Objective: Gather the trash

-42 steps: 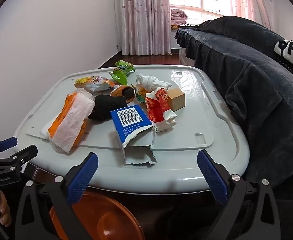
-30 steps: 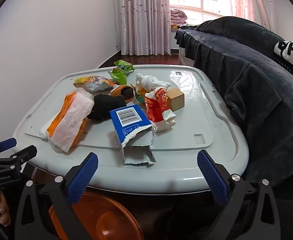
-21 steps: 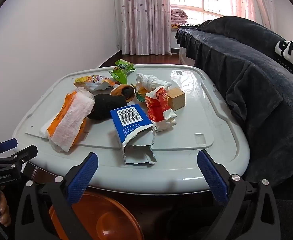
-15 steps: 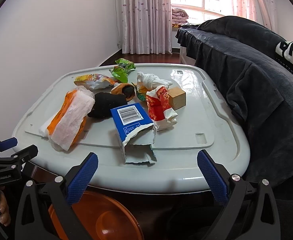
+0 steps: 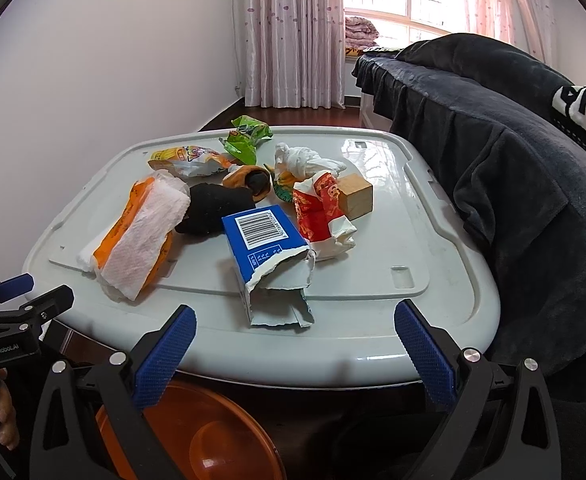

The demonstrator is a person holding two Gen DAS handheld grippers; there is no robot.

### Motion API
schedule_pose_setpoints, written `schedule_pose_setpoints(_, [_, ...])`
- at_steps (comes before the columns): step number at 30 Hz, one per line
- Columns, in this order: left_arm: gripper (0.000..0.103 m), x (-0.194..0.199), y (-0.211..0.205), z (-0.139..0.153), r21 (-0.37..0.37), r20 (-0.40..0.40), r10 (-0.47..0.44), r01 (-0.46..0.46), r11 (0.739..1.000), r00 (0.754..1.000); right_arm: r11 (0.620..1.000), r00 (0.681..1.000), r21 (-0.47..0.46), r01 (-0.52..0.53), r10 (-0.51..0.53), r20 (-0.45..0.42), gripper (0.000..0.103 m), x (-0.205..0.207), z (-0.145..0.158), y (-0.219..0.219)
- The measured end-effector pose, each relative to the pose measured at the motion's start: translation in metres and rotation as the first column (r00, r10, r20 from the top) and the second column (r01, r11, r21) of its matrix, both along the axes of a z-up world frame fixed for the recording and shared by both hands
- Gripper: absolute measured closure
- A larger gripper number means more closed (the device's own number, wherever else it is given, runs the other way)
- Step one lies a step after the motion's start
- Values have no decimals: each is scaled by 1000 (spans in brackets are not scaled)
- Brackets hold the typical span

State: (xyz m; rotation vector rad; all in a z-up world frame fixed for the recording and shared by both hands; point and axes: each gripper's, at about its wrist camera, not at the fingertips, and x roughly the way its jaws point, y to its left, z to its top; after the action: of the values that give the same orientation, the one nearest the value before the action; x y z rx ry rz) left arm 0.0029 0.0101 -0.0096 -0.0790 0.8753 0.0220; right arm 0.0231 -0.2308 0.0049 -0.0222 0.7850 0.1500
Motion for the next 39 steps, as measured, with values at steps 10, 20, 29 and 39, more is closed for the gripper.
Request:
schedule_pose_setpoints(10, [6, -4, -1, -1, 11, 39, -13, 12, 1000, 999, 1000, 1000, -4, -18, 18, 1, 5, -1, 0, 2])
schedule_pose_setpoints(20, [6, -5, 4, 3, 28, 54, 33, -34, 999, 998, 999, 999, -26, -41, 41, -8, 5, 0, -3, 10])
schedule_pose_setpoints(29, [6, -4, 1, 1, 34, 41, 21, -22, 999, 999, 999, 999, -20, -43, 42, -18, 5, 2, -5, 7])
schedule_pose_setpoints(39, [6, -4, -5, -3, 51, 31, 1, -2, 999, 1000, 998, 999, -17, -52, 52, -15, 5, 1, -6, 9])
